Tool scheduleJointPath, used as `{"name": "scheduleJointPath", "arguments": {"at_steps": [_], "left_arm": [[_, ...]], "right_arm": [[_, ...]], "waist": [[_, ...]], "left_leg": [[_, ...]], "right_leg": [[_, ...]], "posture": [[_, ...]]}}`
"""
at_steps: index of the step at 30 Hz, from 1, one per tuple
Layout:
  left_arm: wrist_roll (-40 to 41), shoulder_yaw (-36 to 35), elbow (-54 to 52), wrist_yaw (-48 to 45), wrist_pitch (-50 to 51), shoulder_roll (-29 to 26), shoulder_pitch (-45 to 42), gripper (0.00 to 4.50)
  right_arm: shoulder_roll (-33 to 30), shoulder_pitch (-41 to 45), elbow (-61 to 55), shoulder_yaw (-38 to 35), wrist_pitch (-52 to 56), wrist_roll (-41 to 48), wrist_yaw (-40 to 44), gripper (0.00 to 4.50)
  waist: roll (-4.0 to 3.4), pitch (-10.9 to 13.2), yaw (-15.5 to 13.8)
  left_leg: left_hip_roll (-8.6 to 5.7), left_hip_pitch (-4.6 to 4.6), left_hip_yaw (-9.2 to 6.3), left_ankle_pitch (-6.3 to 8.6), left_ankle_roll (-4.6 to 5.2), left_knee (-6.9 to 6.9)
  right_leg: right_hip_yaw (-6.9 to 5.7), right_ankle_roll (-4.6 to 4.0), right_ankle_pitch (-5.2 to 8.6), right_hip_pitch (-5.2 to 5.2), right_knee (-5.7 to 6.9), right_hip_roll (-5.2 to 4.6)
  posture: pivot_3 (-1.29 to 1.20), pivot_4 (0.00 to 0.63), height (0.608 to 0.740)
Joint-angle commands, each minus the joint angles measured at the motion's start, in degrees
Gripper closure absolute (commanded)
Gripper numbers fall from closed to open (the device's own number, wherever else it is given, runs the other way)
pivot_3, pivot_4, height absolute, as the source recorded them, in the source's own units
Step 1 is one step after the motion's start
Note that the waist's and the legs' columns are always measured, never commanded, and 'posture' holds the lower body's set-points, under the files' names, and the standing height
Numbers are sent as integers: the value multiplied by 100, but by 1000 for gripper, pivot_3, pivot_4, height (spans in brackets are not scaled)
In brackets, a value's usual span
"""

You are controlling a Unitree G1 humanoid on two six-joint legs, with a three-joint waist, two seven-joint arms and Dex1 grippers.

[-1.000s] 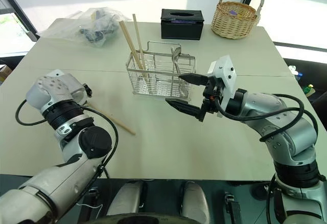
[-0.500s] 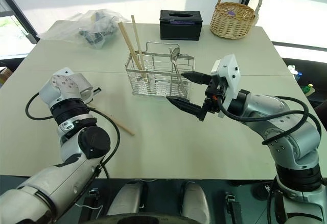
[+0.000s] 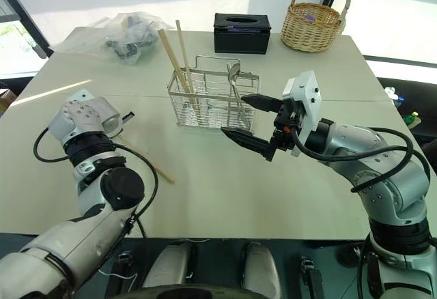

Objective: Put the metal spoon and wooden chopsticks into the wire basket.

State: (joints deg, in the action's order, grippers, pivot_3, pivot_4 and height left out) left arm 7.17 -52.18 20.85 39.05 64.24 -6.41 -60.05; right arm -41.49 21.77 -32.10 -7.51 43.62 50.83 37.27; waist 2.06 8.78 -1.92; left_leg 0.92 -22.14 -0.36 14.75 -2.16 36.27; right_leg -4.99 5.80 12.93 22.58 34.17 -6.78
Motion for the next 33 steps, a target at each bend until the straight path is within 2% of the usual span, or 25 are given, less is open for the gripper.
{"name": "scheduleJointPath", "arguments": {"at_steps": [1, 7, 11, 14, 17, 21, 28, 33], "left_arm": [[231, 428, 363, -759, -900, -794, -266, 4484], [736, 1099, 1437, -2719, -2176, -2103, -1127, 4484], [834, 1871, 1853, -4489, -3189, -2730, -1880, 4484], [1045, 2146, 2001, -5484, -3840, -2919, -2357, 4484], [1631, 2293, 1662, -6538, -3993, -2769, -2888, 4484], [2061, 2566, 1314, -7137, -3768, -2458, -2992, 4484], [1938, 3618, 314, -7805, -3798, -1889, -2083, 4484], [1923, 3930, 17, -7752, -3873, -1579, -1515, 4484]], "right_arm": [[-77, 183, -52, -143, 26, 96, 39, 0], [-124, 305, 17, -137, 128, 136, 112, 0], [-81, 328, -1, -106, 181, 135, 107, 0], [-55, 309, -29, -106, 203, 146, 101, 0], [-29, 252, -82, -93, 202, 136, 75, 0], [-3, 191, -114, -111, 203, 132, 30, 0], [-3, 82, -209, -233, 185, 160, -134, 0], [-57, -22, -317, -384, 195, 254, -272, 0]], "waist": [[0, 0, 20], [7, 2, -47], [12, 1, -40], [11, 4, -21], [9, 6, -15], [2, 4, -17], [-1, 5, -16], [-4, 8, 14]], "left_leg": [[0, -2, 2, 0, 0, -1], [-2, -21, 3, -1, 0, -1], [-4, -25, 2, 0, 1, 0], [-3, -25, 5, 0, 1, -4], [-1, -23, 5, 0, 1, -5], [-1, -21, 6, 0, 2, -2], [0, -11, 4, 0, 4, 4], [1, -19, 4, 0, 6, 2]], "right_leg": [[0, 0, 0, 4, 1, 0], [-1, -1, -1, 13, -1, 0], [-5, 0, -1, 5, -6, -3], [-5, 0, -1, 8, -6, -3], [-5, 0, -1, 9, -4, -3], [-5, 1, -1, 6, -4, -3], [-2, 0, -1, 0, -2, -2], [-1, 0, -1, 8, 5, 0]], "posture": [[0, 150, 706], [0, 150, 706], [0, 150, 706], [0, 150, 706], [0, 150, 706], [0, 150, 706], [0, 150, 706], [0, 150, 706]]}}
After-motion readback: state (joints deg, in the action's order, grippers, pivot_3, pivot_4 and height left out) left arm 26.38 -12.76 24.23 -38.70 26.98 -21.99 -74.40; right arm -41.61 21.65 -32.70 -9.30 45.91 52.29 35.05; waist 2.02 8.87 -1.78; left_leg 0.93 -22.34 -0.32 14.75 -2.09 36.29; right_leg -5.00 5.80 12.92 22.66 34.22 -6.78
